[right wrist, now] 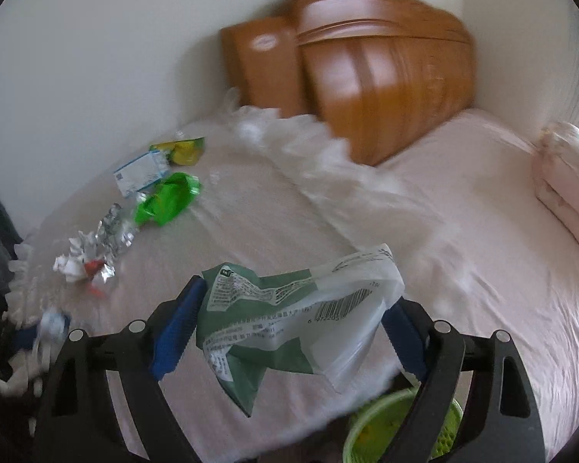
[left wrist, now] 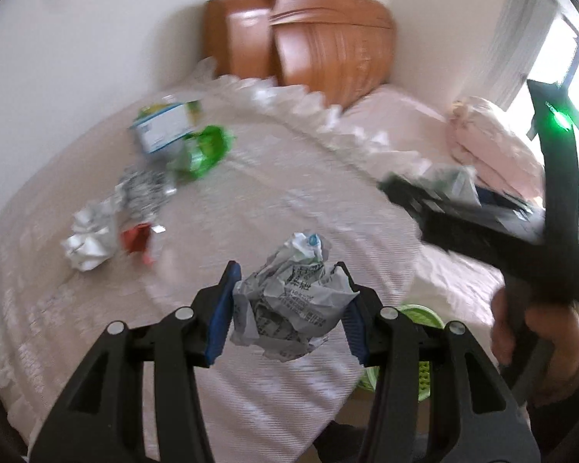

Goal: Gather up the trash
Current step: 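Carry the crumpled paper and green-white bag over the wastebasket with both tools, then open both tools to drop the paper and bag into the wastebasket, then move both tools back over the remaining trash on the bed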

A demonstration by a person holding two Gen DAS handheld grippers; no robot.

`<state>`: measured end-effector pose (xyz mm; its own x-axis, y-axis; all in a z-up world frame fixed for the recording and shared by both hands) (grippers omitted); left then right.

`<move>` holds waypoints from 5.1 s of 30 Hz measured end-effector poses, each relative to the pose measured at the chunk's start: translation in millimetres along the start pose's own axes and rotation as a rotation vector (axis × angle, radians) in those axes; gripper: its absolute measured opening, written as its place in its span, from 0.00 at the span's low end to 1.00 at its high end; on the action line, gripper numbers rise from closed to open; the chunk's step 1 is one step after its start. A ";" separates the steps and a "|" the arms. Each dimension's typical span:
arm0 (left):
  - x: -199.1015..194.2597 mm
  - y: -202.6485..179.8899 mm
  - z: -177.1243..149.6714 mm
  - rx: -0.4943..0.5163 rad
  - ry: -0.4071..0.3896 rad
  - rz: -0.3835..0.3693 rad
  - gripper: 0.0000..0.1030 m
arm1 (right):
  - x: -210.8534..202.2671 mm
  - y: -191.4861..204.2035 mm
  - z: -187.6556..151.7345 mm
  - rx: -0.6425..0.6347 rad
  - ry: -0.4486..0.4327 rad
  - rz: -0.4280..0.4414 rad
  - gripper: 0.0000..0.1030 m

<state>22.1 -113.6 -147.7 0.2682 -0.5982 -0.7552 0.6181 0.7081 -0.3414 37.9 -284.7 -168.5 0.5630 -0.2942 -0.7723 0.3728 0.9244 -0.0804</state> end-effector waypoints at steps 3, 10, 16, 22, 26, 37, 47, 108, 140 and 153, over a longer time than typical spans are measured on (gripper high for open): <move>6.5 -29.4 -2.1 0.044 0.017 -0.056 0.47 | -27.8 -47.5 -24.2 0.059 0.004 -0.064 0.85; 27.7 -87.3 -9.9 0.136 0.077 -0.152 0.47 | -66.1 -137.6 -70.6 0.194 0.023 -0.185 0.85; 44.6 -142.2 -13.5 0.246 0.118 -0.213 0.47 | -82.7 -190.0 -96.3 0.281 0.024 -0.255 0.85; 67.7 -197.4 -21.8 0.336 0.183 -0.292 0.47 | -95.9 -240.0 -120.0 0.368 0.039 -0.304 0.85; 92.7 -237.4 -33.5 0.398 0.243 -0.342 0.47 | -104.9 -274.0 -137.5 0.410 0.051 -0.359 0.85; 149.2 -314.6 -74.9 0.479 0.376 -0.389 0.64 | -113.3 -335.8 -176.9 0.470 0.091 -0.409 0.85; 141.7 -327.7 -65.5 0.464 0.314 -0.379 0.86 | -104.1 -343.8 -186.2 0.448 0.117 -0.384 0.86; -70.4 -2.3 -15.8 -0.116 -0.155 0.159 0.92 | -73.3 -35.0 -34.2 0.037 0.014 0.138 0.98; -94.7 149.2 -44.1 -0.252 -0.112 0.278 0.92 | -19.7 160.7 -12.1 -0.209 0.092 0.251 0.98; -99.0 201.7 -49.0 -0.288 -0.103 0.284 0.92 | 53.0 246.5 -11.1 -0.152 0.224 0.205 0.84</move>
<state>84.1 106.8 -169.2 0.4798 -0.3884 -0.7867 0.2809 0.9175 -0.2816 151.5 -69.8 -236.3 0.4329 -0.0535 -0.8999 0.1451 0.9894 0.0109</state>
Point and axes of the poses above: each gripper's, at about its wrist camera, not at the fingertips, and x roughly the way its jaws point, y to its left, z to its top, the point moved 8 cm from there along x, roughly the way its jaws point, and after that the axes turned 13 degrees about -z, right-handed, at the moved point
